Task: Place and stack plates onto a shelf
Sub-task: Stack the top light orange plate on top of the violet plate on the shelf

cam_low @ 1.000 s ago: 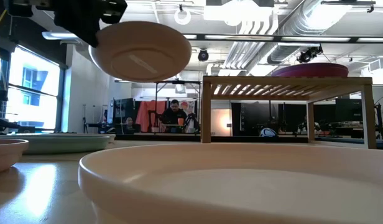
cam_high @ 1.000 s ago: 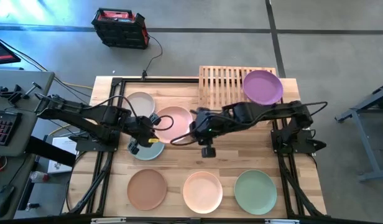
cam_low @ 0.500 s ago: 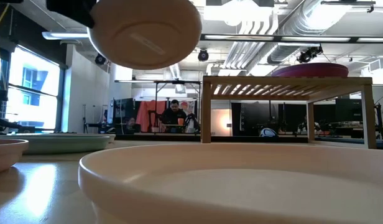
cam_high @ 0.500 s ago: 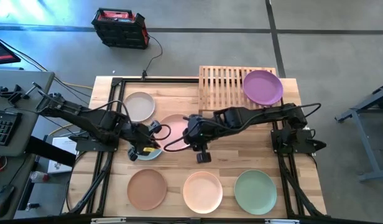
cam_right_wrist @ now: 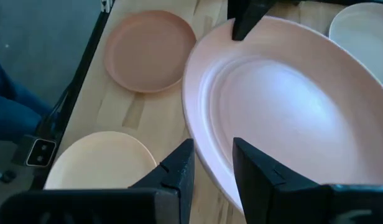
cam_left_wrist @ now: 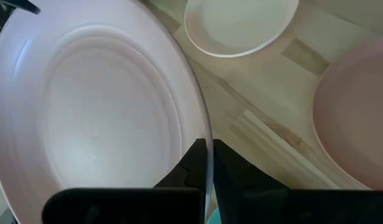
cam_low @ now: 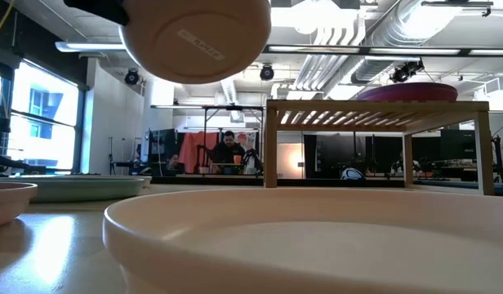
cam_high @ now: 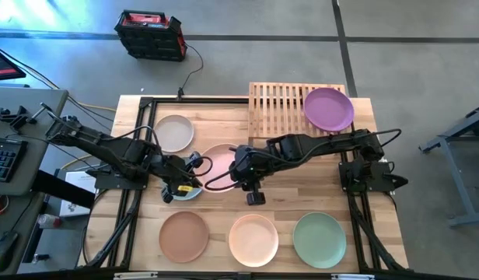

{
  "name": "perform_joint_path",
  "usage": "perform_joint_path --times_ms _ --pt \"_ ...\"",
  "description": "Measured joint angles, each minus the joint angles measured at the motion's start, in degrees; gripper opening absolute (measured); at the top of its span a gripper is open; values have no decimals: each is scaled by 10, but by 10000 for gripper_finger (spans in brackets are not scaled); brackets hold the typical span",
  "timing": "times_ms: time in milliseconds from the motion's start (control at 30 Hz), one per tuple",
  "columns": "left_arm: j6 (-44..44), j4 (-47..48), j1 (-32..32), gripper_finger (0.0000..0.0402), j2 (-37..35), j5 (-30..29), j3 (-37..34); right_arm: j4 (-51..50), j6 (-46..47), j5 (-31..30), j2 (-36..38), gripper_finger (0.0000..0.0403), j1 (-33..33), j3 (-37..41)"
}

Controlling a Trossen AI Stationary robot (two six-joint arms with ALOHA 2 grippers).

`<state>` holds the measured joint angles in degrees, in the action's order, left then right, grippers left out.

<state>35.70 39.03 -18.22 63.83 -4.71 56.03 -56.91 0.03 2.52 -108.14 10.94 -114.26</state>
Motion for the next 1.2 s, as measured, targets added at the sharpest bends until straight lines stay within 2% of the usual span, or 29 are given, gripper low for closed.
perform_joint_path --times_ms 233,400,867,967,1100,1200 --pt "0 0 0 1 0 0 0 -8 0 -3 0 87 1 0" --pt "-12 -21 0 1 0 28 0 -18 0 5 0 87 1 0" --pt "-11 -30 2 1 0 31 21 -41 0 25 0 84 4 0" --pt "-14 -30 2 1 0 30 26 -42 -1 25 1 67 4 0" --pt "-33 -28 2 1 0 27 26 -41 -10 37 1 17 5 0" --pt "-35 -28 3 1 0 27 26 -41 -7 34 1 10 8 0"
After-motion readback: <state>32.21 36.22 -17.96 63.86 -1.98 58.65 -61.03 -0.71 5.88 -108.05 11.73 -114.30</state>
